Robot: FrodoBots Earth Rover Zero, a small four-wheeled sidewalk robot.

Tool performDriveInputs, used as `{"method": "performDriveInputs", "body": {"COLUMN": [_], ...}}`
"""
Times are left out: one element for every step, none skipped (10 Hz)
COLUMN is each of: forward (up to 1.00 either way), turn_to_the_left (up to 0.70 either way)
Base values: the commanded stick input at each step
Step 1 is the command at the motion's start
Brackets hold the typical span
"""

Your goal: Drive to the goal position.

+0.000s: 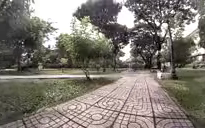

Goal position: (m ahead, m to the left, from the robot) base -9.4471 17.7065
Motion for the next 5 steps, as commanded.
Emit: {"method": "performDriveInputs", "body": {"forward": [0.0, 0.0, 0.0, 0.0, 0.0], "turn_to_the_left": [0.45, 0.45, 0.45, 0.45, 0.45]}}
